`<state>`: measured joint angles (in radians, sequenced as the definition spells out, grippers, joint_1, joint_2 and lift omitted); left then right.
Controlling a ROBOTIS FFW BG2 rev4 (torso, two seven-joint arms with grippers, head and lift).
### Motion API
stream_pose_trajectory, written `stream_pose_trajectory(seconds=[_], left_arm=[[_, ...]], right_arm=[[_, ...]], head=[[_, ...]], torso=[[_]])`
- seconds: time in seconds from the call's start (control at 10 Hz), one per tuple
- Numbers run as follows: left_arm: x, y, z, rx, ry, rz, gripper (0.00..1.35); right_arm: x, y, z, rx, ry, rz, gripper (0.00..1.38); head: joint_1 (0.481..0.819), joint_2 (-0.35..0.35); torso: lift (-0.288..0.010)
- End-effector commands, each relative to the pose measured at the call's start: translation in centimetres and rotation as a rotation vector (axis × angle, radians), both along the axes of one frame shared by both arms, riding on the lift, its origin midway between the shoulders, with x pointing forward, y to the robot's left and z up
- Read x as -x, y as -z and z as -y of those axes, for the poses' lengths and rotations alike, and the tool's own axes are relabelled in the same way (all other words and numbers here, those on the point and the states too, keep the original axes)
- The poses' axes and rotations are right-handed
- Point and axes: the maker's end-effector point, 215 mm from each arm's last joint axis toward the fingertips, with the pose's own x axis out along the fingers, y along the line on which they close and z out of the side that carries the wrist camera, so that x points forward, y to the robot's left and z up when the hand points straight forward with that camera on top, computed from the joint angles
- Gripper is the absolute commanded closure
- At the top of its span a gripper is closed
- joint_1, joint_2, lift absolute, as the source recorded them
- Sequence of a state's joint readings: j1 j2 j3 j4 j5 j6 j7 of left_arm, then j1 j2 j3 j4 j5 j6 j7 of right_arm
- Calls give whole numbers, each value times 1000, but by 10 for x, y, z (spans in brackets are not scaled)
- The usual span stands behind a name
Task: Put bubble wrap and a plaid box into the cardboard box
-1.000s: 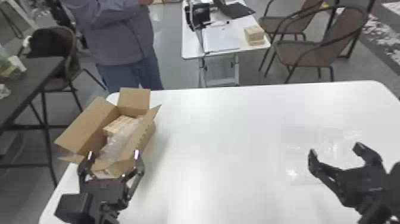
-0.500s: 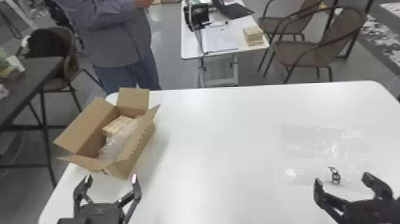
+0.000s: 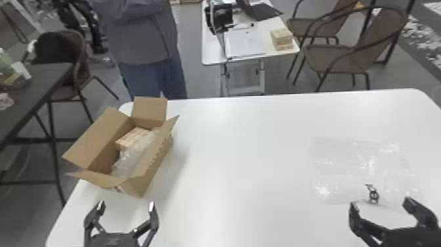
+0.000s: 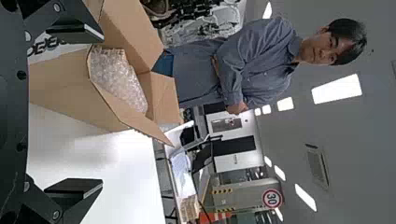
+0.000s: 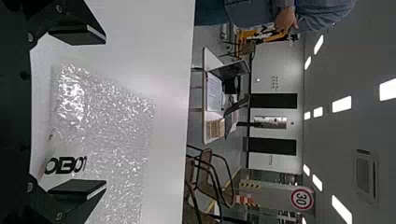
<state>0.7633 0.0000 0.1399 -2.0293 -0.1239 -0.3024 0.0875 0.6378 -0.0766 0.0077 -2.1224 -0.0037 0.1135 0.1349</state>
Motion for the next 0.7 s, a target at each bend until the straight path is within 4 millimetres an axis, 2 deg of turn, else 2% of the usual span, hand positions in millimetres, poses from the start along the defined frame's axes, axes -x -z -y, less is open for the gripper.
stream_pose_trajectory(seconds=[0.0, 0.6], left_arm=[[0, -2, -1, -2, -2, 5, 203], [0, -8, 0, -17, 1, 27, 203]], right_arm=[[0, 1, 0, 0, 2, -1, 199], [-1, -2, 0, 1, 4, 8, 199]], head=[[695, 161], [695, 163]], torso=[[-104], [-104]])
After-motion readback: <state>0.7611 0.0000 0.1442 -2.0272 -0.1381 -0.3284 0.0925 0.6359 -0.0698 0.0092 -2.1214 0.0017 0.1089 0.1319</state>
